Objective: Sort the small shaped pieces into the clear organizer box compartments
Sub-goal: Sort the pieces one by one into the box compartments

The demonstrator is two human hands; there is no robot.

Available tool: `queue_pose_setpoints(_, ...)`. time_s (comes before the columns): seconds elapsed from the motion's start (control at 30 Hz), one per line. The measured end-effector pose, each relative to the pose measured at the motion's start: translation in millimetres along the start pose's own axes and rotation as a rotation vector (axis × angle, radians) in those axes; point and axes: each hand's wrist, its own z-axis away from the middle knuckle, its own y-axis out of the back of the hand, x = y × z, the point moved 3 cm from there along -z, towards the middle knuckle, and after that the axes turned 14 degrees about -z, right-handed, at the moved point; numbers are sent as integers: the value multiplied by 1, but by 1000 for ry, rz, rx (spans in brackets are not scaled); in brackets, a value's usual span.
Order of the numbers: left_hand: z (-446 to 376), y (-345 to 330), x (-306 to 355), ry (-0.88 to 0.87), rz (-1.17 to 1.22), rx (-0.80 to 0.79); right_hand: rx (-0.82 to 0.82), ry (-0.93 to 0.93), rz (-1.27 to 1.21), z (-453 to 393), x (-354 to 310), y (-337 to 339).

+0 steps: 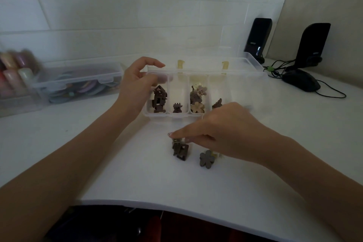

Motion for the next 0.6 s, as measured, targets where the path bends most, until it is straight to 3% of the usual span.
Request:
queue_pose_setpoints(0.43,1,0,2,8,11,-20,52,34,1,-1,-2,-1)
queue_pose_setpoints(0.6,0,0,0,-4,-4,-9,85,-36,-65,0,1,1)
